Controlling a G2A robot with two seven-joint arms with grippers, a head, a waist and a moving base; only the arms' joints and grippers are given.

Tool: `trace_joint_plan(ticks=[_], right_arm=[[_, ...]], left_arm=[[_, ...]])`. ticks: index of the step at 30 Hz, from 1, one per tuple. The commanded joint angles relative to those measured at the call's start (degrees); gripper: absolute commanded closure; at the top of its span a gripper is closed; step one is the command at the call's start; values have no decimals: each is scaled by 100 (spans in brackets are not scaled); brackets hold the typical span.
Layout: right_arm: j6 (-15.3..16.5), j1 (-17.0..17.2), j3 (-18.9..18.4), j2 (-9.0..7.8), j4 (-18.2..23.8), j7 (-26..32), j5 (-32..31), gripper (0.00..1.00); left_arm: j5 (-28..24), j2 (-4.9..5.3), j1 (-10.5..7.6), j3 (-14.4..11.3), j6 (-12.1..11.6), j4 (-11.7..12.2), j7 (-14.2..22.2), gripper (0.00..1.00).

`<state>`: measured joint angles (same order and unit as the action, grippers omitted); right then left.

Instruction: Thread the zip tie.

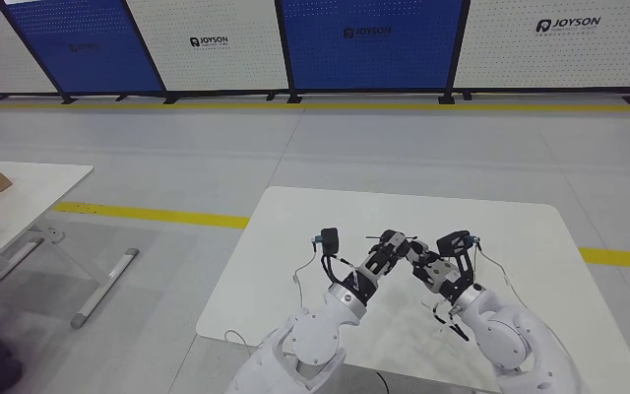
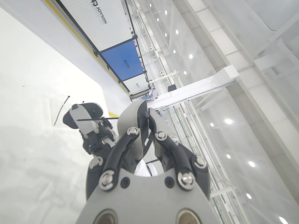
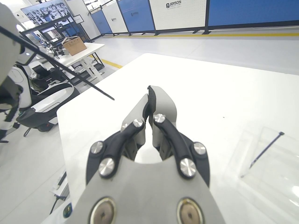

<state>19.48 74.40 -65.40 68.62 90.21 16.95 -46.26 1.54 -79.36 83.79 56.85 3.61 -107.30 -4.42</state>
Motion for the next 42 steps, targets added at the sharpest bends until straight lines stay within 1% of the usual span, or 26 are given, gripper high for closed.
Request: trace_joint_plan(ticks=[1, 3, 6, 9, 11, 14, 19, 22, 25, 27, 28, 42], right_arm=[[0, 10, -39, -7, 22, 6, 102, 0], [0, 61, -150, -24, 90, -53, 220, 0], [0, 202, -378, -60, 218, -209, 386, 0], [0, 421, -715, -114, 391, -369, 851, 0], [0, 583, -965, -159, 515, -440, 1268, 0], [0, 813, -1347, -226, 628, -603, 1841, 0], [0, 1156, -1872, -322, 711, -892, 2564, 0], [0, 1342, -2132, -369, 742, -1030, 3041, 0], [0, 1528, -2364, -388, 720, -1336, 3583, 0], [0, 1600, -2464, -394, 723, -1377, 3907, 0], [0, 1600, -2464, -394, 723, -1377, 3907, 0], [0, 1600, -2464, -394, 723, -1377, 3907, 0]], left_arm=[[110, -5, -29, -2, 29, 74, -114, 100], [164, -13, -60, 15, 58, 180, -239, 100], [130, -17, -74, 61, 43, 269, -302, 100], [82, -5, -42, 182, 36, 301, -314, 100], [101, 14, -5, 287, 63, 309, -272, 100], [226, 48, 48, 451, 95, 322, -225, 100], [181, 82, 128, 717, 121, 370, -233, 100], [112, 81, 109, 813, 139, 485, -320, 100], [19, 64, 29, 836, 141, 644, -419, 100], [-9, 53, -24, 823, 126, 752, -461, 100], [-34, 48, -39, 803, 110, 785, -438, 100], [-34, 48, -39, 803, 110, 785, -438, 100]])
